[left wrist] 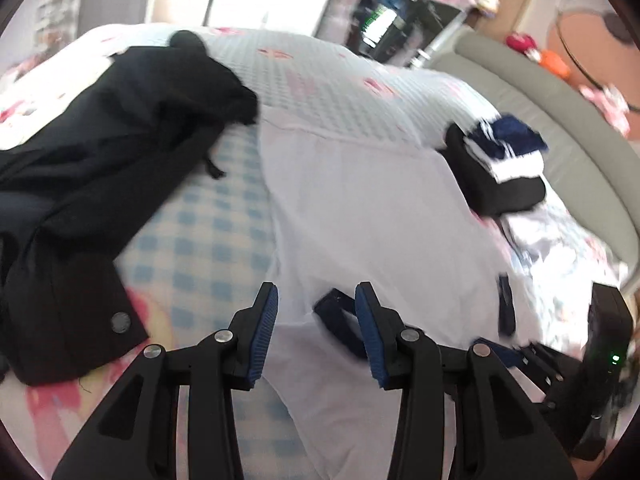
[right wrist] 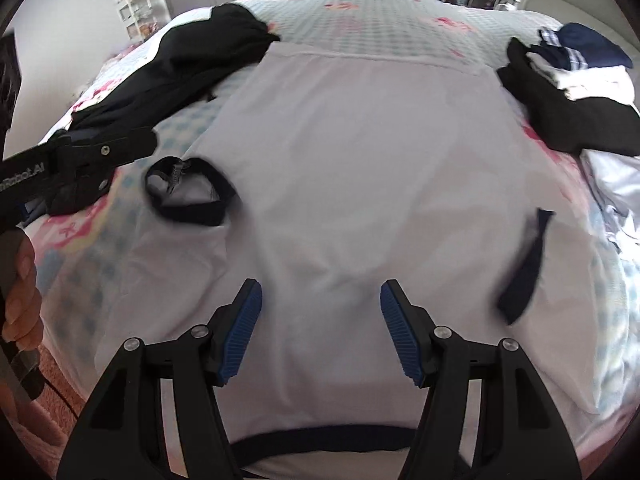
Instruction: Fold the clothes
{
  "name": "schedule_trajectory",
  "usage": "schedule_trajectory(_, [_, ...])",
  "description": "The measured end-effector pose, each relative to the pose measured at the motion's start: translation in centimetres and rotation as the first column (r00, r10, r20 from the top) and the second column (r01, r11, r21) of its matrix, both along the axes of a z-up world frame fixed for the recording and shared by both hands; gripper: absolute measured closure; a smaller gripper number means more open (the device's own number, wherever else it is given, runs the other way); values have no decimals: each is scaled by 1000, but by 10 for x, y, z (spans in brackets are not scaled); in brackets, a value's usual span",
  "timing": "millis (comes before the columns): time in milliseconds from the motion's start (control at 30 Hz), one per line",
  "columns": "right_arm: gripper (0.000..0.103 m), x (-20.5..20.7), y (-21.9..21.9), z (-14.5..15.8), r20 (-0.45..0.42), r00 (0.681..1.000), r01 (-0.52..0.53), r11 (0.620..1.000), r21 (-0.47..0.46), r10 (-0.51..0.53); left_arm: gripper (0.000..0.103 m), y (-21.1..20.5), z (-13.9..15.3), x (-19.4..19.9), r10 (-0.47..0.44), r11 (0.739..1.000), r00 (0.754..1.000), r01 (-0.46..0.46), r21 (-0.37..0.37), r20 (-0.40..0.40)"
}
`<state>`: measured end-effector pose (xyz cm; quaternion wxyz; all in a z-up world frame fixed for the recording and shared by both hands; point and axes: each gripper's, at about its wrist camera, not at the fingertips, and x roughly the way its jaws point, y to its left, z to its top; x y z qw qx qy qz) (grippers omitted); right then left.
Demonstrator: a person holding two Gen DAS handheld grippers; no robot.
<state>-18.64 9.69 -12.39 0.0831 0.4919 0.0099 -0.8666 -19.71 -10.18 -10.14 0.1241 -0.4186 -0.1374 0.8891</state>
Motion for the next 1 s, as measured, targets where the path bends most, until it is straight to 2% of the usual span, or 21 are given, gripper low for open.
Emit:
schedule_trajectory(67, [39, 2, 0, 10, -12, 999, -44, 998, -41, 44, 61, -12, -5, 8, 43, 998, 999, -43, 40, 3])
schedule_trajectory(167, [38, 1, -13, 18, -23, 992, -124, 989, -77, 123, 61, -25, -15, 19, 85, 996, 996, -86, 26, 19])
schedule_trajectory(267, [37, -5, -34, 19, -27, 983, -181, 979, -94, 180, 61, -26, -25, 19, 46, 998, 998, -47, 32, 43])
schedule_trajectory(433, [39, -30, -50, 5, -49, 992, -120, 993, -9, 120, 61, -8, -32, 1, -15, 1000, 999, 15, -12, 33])
schedule_trajectory(533, [39, -40, -42, -11, 22, 997, -69, 996, 63, 67, 61, 7, -44, -12, -56, 996, 995, 62, -64, 84])
schedule_trajectory(667, [39, -25, -20, -19, 37, 999, -36, 998, 55, 34, 59, 25, -61, -14, -103, 981, 987, 121, -151, 125])
schedule_trajectory(733, [39, -22, -12, -22, 49, 999, -21, 998, 59, 18, 58, 23, -58, -15, -98, 986, 989, 112, -121, 109])
schedule_trajectory(900, [37, -18, -11, -21, 59, 998, -17, 997, 78, 13, 58, -3, -38, -9, -29, 999, 1000, 28, 45, 12])
schedule_trajectory(967, [37, -15, -14, -16, 47, 998, -36, 996, 82, 32, 58, -7, -37, -13, -11, 999, 1000, 10, 53, 18])
schedule_trajectory(1000, [37, -14, -16, -13, 35, 998, -51, 996, 80, 48, 58, -3, -40, -15, -22, 999, 999, 21, 24, 29])
